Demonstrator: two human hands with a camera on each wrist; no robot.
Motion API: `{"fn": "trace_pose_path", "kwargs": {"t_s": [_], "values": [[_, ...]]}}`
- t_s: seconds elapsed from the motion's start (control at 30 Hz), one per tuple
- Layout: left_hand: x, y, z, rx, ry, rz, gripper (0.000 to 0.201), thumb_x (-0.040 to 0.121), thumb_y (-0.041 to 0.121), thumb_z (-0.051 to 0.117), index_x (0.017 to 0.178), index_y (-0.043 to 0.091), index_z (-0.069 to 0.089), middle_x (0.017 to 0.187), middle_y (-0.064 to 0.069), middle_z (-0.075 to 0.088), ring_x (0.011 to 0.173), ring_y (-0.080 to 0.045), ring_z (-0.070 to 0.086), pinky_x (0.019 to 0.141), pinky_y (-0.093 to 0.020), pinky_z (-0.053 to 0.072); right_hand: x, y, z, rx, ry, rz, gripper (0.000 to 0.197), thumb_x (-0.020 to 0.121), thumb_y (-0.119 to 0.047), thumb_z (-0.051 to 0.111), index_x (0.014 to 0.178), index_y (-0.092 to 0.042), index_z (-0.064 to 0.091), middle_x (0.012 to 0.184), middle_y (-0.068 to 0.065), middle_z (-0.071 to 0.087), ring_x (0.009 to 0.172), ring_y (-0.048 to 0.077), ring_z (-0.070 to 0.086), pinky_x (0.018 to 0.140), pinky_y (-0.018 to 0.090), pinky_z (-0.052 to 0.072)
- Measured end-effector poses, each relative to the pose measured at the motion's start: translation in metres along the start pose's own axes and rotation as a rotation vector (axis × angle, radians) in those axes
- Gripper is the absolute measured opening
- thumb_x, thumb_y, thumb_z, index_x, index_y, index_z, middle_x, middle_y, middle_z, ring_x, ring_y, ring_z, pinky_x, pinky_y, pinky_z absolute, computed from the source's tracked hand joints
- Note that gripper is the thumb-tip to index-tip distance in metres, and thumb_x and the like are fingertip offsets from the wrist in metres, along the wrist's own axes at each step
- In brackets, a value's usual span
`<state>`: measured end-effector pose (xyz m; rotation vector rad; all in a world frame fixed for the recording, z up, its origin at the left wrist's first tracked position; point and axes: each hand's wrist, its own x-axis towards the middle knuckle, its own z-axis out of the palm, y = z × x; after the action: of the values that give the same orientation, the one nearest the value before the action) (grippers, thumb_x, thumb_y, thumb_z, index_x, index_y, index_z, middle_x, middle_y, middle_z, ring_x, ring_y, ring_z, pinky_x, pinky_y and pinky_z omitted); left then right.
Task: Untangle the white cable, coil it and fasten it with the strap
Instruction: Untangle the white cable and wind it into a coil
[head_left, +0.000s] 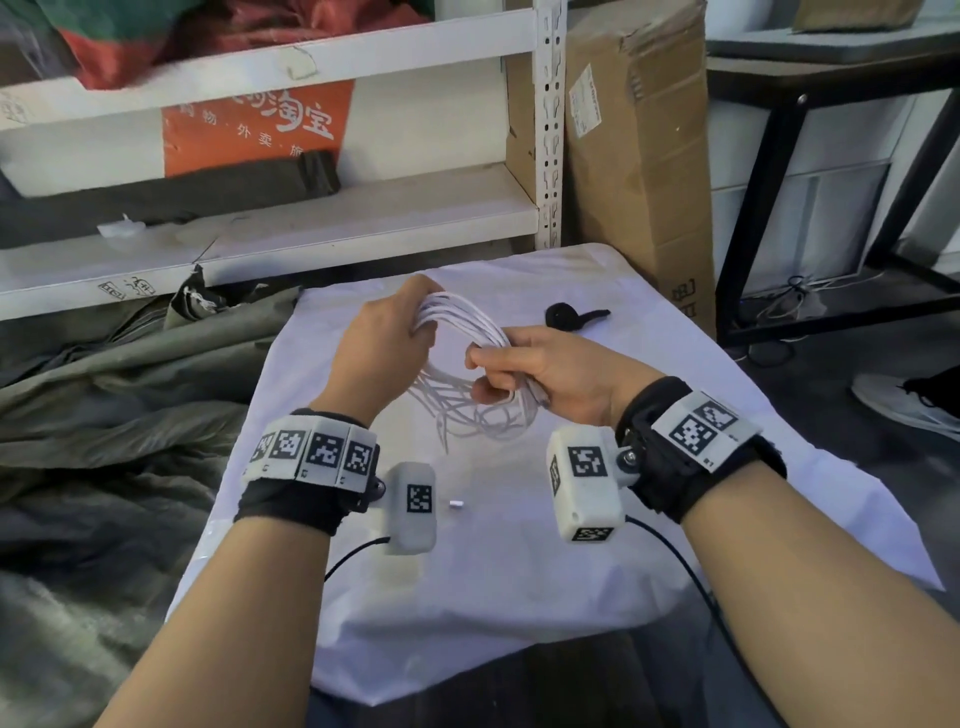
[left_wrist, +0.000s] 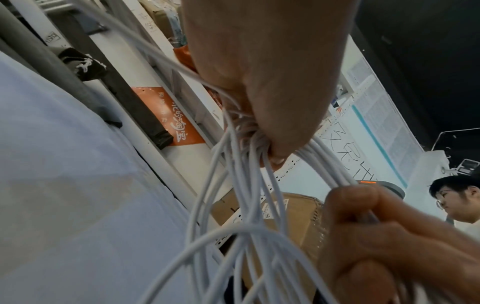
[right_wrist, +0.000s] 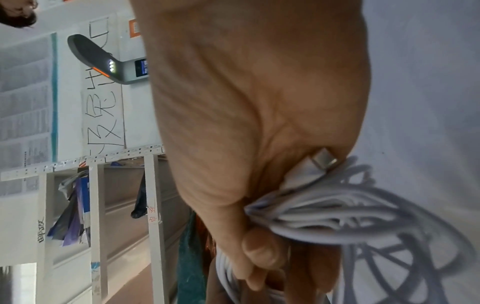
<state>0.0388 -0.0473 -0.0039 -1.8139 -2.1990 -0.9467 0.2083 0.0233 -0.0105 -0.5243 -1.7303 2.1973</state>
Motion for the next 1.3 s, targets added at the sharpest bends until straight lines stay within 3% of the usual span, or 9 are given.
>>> {"fn": "trace_pose_path", "kwargs": {"t_s": [0.07, 0.2, 0.3, 0.4, 0.53, 0.77, 0.97, 1.07, 1.3], "values": [[0.0, -0.001, -0.002, -0.034, 0.025, -0.041, 0.021, 0.085, 0.008, 0.047, 0.102, 0.018, 0.055, 0.078, -0.008, 0.064, 0.073, -0.03, 0.056, 0.064, -0.04, 0.049, 0.0, 0.0, 0.001, 0.034, 0.017, -0.027, 0.017, 0.098, -0.009, 0.045, 0.091, -0.004, 0.059, 0.052, -0.001, 0.045, 0.063, 0.014, 0.067, 0.079, 0.027, 0.056], [0.0, 0.002, -0.001, -0.216, -0.053, -0.303, 0.014, 0.088, 0.018, 0.05, 0.088, 0.017, 0.064, 0.066, 0.001, 0.067, 0.063, -0.017, 0.057, 0.056, -0.027, 0.042, 0.0, 0.0, 0.001, 0.036, 0.065, -0.035, 0.021, 0.1, -0.014, 0.043, 0.09, -0.005, 0.059, 0.051, -0.005, 0.038, 0.045, 0.006, 0.051, 0.044, 0.013, 0.041], [-0.003, -0.001, -0.001, -0.571, -0.25, -0.503, 0.026, 0.093, 0.021, 0.049, 0.088, 0.006, 0.07, 0.074, -0.006, 0.073, 0.071, -0.017, 0.068, 0.069, -0.031, 0.05, 0.002, 0.002, 0.0, -0.011, 0.058, -0.029, 0.024, 0.101, -0.017, 0.041, 0.089, -0.006, 0.058, 0.051, -0.007, 0.031, 0.038, 0.002, 0.028, 0.037, 0.012, 0.023], [-0.006, 0.001, -0.003, -0.879, -0.34, -0.511, 0.025, 0.096, 0.012, 0.048, 0.097, -0.007, 0.065, 0.083, -0.018, 0.071, 0.082, -0.029, 0.069, 0.082, -0.04, 0.055, 0.001, -0.001, -0.001, -0.064, 0.03, 0.02, 0.03, 0.101, -0.028, 0.04, 0.087, -0.008, 0.058, 0.048, -0.008, 0.025, 0.036, 0.002, 0.02, 0.036, 0.014, 0.016], [-0.007, 0.007, -0.008, -0.987, -0.399, -0.537, 0.025, 0.096, 0.003, 0.044, 0.078, 0.001, 0.06, 0.043, 0.001, 0.035, 0.039, -0.011, 0.042, 0.063, -0.029, 0.054, -0.003, -0.005, -0.004, -0.121, -0.017, 0.122, 0.036, 0.1, -0.036, 0.038, 0.082, -0.008, 0.052, 0.043, -0.009, 0.026, 0.032, 0.002, 0.018, 0.036, 0.016, 0.015], [-0.008, 0.014, -0.012, -0.802, -0.505, -0.526, 0.052, 0.088, 0.004, 0.058, 0.038, 0.02, 0.053, 0.047, 0.004, 0.019, 0.041, -0.011, 0.016, 0.043, -0.021, 0.025, -0.008, -0.004, 0.0, -0.135, -0.162, 0.234, 0.037, 0.099, -0.036, 0.039, 0.077, -0.008, 0.049, 0.041, -0.01, 0.028, 0.029, 0.002, 0.022, 0.033, 0.014, 0.021], [-0.007, 0.006, -0.005, -0.702, -0.389, -0.478, 0.023, 0.089, 0.009, 0.058, 0.065, 0.009, 0.062, 0.042, 0.006, 0.028, 0.04, -0.012, 0.023, 0.049, -0.025, 0.036, -0.005, 0.0, -0.001, -0.121, -0.224, 0.242, 0.046, 0.097, -0.046, 0.035, 0.096, -0.004, 0.053, 0.046, -0.005, 0.038, 0.031, 0.003, 0.023, 0.034, 0.014, 0.026], [-0.007, 0.001, -0.002, -0.737, -0.371, -0.437, 0.01, 0.09, 0.011, 0.059, 0.087, 0.005, 0.067, 0.043, 0.007, 0.034, 0.04, -0.011, 0.029, 0.049, -0.021, 0.041, -0.002, 0.001, -0.007, 0.053, -0.226, 0.223, 0.04, 0.099, -0.042, 0.032, 0.087, -0.008, 0.051, 0.044, -0.008, 0.034, 0.03, 0.001, 0.024, 0.033, 0.014, 0.026], [-0.01, -0.011, 0.004, -0.804, -0.463, -0.484, 0.044, 0.093, 0.049, 0.047, 0.092, 0.009, 0.066, 0.075, -0.002, 0.065, 0.066, -0.01, 0.061, 0.062, -0.022, 0.049, 0.003, -0.005, -0.032, 0.607, -0.236, 0.086, 0.033, 0.092, -0.032, 0.038, 0.07, -0.011, 0.052, 0.04, -0.006, 0.037, 0.035, 0.005, 0.012, 0.03, 0.015, 0.028]]}}
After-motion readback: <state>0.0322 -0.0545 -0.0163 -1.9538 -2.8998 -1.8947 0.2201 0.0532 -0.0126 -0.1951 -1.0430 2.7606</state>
